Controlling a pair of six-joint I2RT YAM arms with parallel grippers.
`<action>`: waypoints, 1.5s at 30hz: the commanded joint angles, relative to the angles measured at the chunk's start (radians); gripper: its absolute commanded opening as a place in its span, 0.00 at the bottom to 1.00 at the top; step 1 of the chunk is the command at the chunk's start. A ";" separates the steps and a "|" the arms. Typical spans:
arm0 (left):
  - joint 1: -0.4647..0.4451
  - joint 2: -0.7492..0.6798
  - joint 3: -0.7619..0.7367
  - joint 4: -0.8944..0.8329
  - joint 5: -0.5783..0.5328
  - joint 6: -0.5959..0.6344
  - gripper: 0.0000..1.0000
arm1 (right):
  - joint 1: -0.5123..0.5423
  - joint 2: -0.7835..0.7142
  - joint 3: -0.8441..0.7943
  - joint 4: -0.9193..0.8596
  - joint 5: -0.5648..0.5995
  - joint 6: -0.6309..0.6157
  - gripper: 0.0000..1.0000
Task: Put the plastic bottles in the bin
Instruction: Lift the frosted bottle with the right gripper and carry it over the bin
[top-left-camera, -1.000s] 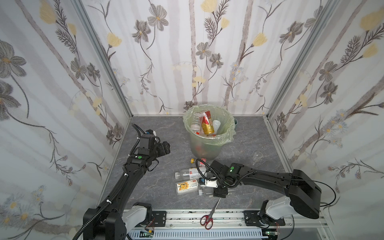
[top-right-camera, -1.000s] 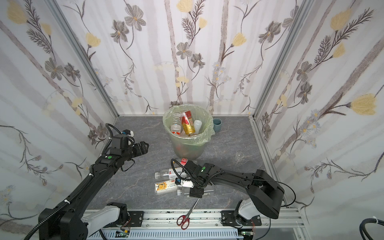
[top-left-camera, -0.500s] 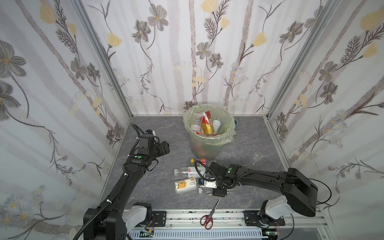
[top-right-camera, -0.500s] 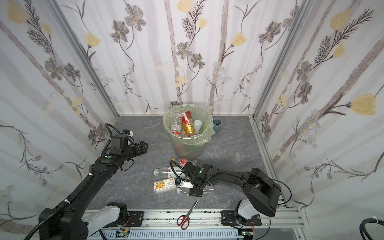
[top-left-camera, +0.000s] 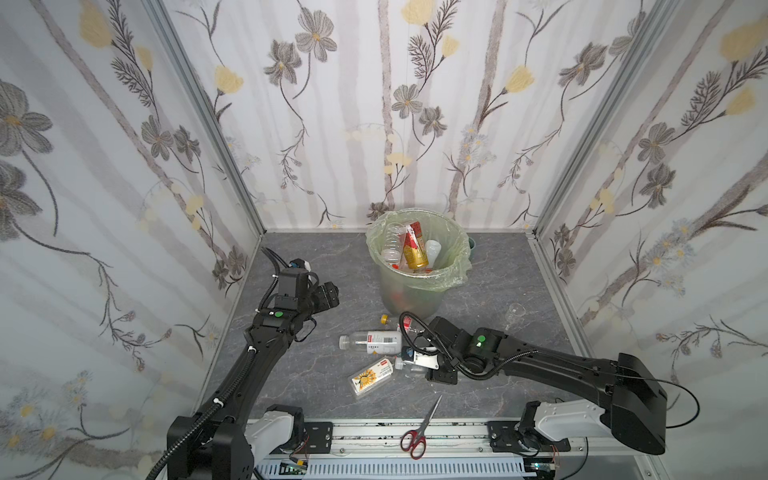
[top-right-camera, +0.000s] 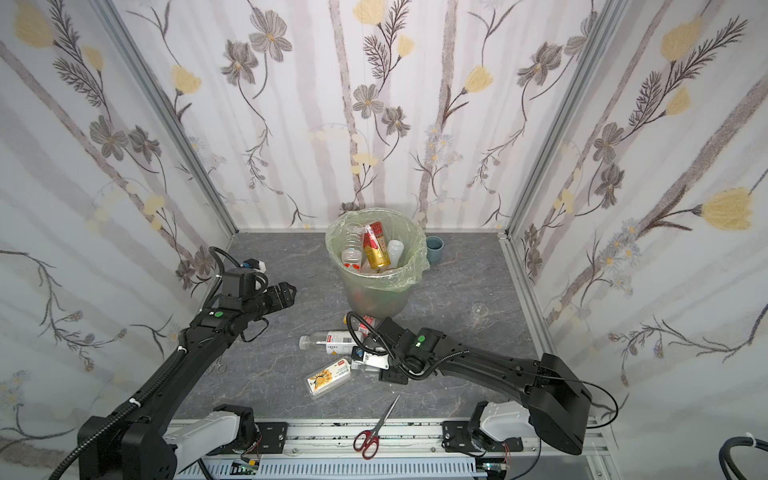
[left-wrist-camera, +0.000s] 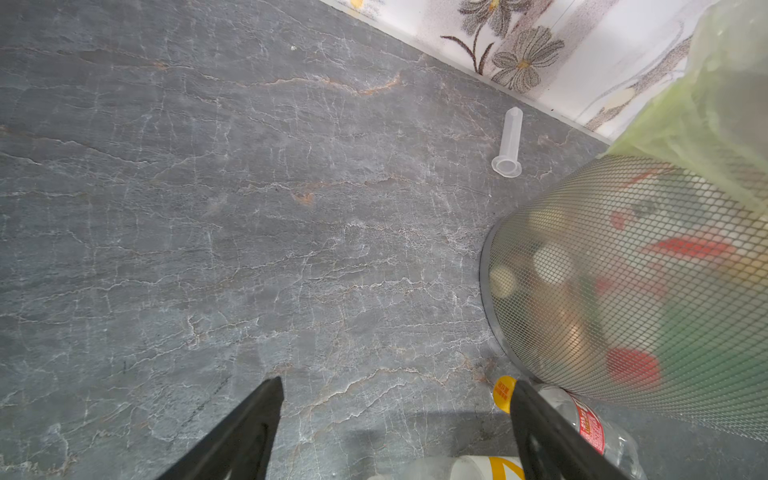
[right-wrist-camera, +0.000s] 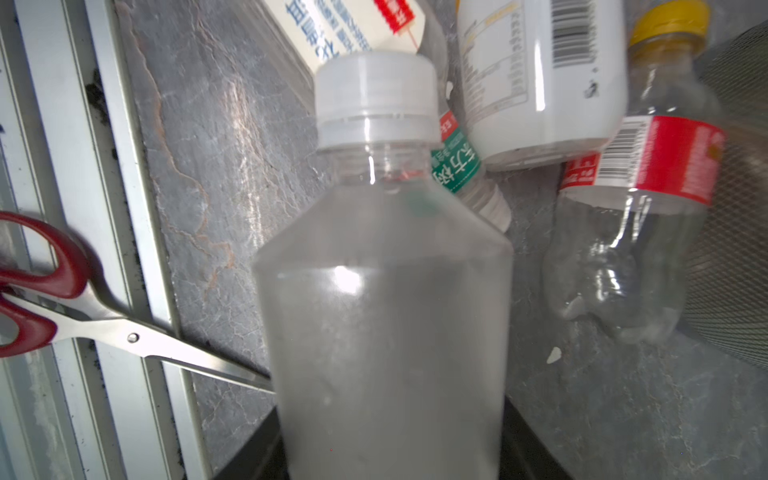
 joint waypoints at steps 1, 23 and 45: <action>0.002 0.001 0.001 0.034 -0.012 -0.002 0.88 | -0.009 -0.066 0.019 0.039 -0.043 0.007 0.55; 0.002 -0.002 -0.002 0.046 -0.005 -0.008 0.87 | -0.277 -0.192 0.456 0.404 0.017 0.376 0.48; 0.004 -0.011 -0.008 0.049 0.000 -0.002 0.87 | -0.442 0.271 0.744 0.461 0.205 0.481 0.49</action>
